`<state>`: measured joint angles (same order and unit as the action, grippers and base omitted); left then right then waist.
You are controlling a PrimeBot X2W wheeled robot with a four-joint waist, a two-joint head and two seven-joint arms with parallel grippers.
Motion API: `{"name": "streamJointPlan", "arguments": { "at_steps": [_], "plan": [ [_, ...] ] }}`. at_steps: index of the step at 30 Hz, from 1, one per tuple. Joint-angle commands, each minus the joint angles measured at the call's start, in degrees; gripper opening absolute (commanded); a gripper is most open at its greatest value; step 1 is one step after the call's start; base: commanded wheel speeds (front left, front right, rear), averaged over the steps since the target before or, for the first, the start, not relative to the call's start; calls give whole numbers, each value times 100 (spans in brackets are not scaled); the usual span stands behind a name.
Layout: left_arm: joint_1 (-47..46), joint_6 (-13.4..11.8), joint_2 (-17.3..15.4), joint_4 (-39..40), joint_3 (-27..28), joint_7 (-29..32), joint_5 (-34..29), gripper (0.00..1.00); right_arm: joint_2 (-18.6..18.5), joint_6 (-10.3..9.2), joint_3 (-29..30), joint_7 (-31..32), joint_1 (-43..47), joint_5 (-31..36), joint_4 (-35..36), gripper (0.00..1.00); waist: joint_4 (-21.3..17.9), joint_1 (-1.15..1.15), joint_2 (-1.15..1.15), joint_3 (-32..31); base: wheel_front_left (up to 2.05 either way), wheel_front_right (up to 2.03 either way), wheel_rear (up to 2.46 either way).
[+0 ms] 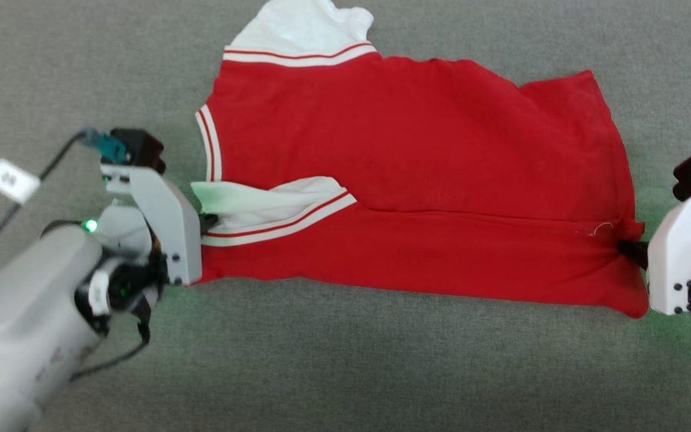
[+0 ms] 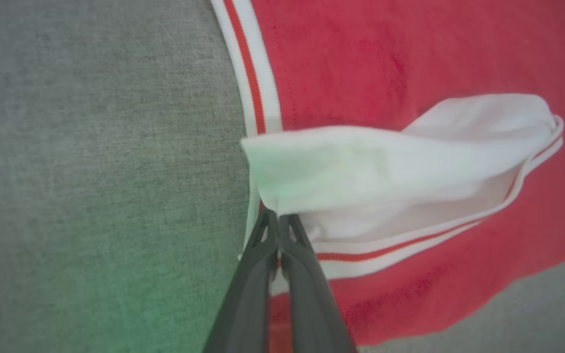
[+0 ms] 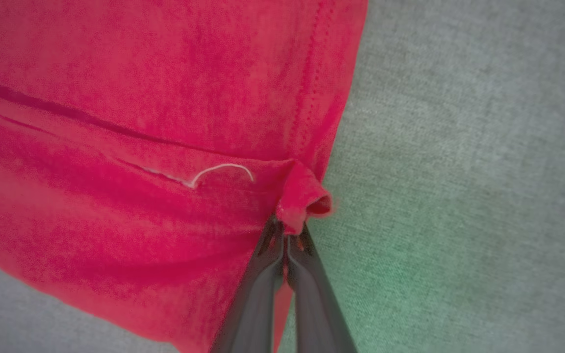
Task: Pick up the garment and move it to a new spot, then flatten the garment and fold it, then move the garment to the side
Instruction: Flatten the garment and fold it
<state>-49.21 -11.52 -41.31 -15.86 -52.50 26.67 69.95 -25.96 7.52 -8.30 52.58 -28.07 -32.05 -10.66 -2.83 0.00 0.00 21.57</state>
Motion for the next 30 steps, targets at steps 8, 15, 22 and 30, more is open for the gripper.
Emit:
{"name": "streamJointPlan", "arguments": {
  "at_steps": [8,15,22,30],
  "plan": [
    [-426,-378,498,-1216,-321,1385,362,0,182,-8,-531,-199,-490,-89,-880,0,-132,0,0,220,0,0,0],
    [-845,-509,549,-1551,-549,2111,253,43,185,-10,-738,-317,-681,-147,-1357,0,-63,0,0,105,0,0,0],
    [-1581,-278,574,-1287,-342,1565,-91,100,227,-14,-918,-559,-895,-95,-1920,0,97,0,0,-89,0,0,0],
    [-1595,-75,488,-943,-319,934,-374,100,330,-28,-823,-742,-906,141,-2996,46,374,0,0,-357,0,0,0]
  ]
}}
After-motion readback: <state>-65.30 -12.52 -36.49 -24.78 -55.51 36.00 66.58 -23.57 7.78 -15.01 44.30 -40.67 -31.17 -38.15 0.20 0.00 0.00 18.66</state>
